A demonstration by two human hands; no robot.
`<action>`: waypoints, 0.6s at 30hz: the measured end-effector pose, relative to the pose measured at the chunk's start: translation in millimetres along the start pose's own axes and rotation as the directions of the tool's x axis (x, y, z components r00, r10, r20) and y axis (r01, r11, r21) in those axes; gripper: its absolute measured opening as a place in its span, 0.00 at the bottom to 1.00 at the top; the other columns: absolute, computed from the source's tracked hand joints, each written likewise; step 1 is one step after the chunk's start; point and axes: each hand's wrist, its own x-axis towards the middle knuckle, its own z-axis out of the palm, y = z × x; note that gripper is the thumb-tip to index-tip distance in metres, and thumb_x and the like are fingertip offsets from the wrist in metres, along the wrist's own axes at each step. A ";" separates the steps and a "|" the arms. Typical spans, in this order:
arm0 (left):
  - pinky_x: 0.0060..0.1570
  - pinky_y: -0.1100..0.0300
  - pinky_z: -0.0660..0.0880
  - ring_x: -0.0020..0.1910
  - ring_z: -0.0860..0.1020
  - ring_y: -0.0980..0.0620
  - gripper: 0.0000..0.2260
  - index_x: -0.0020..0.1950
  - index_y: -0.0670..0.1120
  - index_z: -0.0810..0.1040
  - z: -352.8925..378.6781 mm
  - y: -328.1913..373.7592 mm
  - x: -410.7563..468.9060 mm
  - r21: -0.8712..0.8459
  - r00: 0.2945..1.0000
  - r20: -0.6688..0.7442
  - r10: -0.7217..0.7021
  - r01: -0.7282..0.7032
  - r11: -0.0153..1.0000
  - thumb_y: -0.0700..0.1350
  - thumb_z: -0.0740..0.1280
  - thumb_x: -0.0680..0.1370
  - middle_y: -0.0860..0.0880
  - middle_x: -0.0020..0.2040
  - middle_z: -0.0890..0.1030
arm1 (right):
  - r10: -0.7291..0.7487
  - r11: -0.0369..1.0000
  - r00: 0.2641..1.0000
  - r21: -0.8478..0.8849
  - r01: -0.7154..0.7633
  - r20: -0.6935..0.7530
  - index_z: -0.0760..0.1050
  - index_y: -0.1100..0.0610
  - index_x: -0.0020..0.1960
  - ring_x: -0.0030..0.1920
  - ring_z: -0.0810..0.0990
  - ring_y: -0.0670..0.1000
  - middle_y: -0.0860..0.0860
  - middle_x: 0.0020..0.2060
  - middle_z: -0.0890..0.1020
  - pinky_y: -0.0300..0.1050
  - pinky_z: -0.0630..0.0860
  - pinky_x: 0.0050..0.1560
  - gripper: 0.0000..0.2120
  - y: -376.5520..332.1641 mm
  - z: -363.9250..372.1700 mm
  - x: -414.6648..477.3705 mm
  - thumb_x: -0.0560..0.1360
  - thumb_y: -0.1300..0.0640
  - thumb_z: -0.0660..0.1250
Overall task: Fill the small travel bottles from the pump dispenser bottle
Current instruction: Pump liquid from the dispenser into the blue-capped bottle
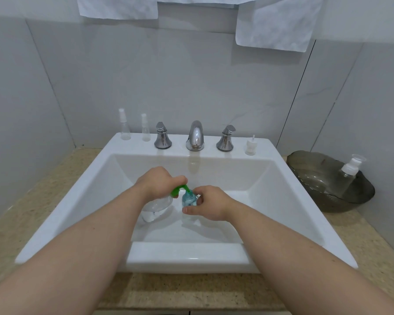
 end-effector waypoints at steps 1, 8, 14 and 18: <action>0.40 0.54 0.72 0.31 0.73 0.47 0.24 0.31 0.45 0.85 -0.3 -0.2 -0.3 0.001 1.000 0.004 0.001 -0.001 1.000 0.65 0.64 0.62 0.46 0.32 0.84 | 0.001 1.000 1.000 -0.010 -0.001 0.002 0.76 0.48 0.49 0.37 0.74 0.43 0.43 0.37 0.75 0.38 0.68 0.37 0.12 0.2 0.5 0.2 0.74 0.45 0.76; 0.39 0.54 0.71 0.31 0.72 0.47 0.19 0.24 0.48 0.82 -1.6 0.2 -0.9 -0.009 1.000 0.004 -0.007 0.007 1.000 0.62 0.64 0.62 0.49 0.27 0.80 | -0.005 1.000 1.000 -0.028 0.005 0.011 0.77 0.48 0.52 0.36 0.73 0.43 0.43 0.37 0.75 0.37 0.68 0.36 0.13 -0.5 0.4 0.9 0.74 0.45 0.76; 0.42 0.52 0.74 0.32 0.74 0.48 0.29 0.31 0.44 0.86 -2.6 -2.7 -1.1 -0.012 0.999 -0.043 -0.014 0.014 1.000 0.70 0.66 0.68 0.52 0.26 0.79 | 0.003 1.000 1.000 -0.001 -0.003 -0.002 0.78 0.50 0.52 0.37 0.74 0.44 0.44 0.37 0.75 0.39 0.70 0.38 0.13 0.1 -0.2 0.8 0.74 0.45 0.76; 0.39 0.55 0.70 0.32 0.74 0.49 0.31 0.32 0.46 0.86 -2.7 -2.2 -4.2 0.048 0.999 -0.046 -0.005 0.008 0.999 0.73 0.66 0.73 0.53 0.24 0.73 | 0.011 1.000 1.000 0.004 -0.011 -0.017 0.78 0.50 0.54 0.38 0.75 0.44 0.44 0.38 0.76 0.39 0.70 0.39 0.14 1.4 -0.3 0.8 0.74 0.45 0.76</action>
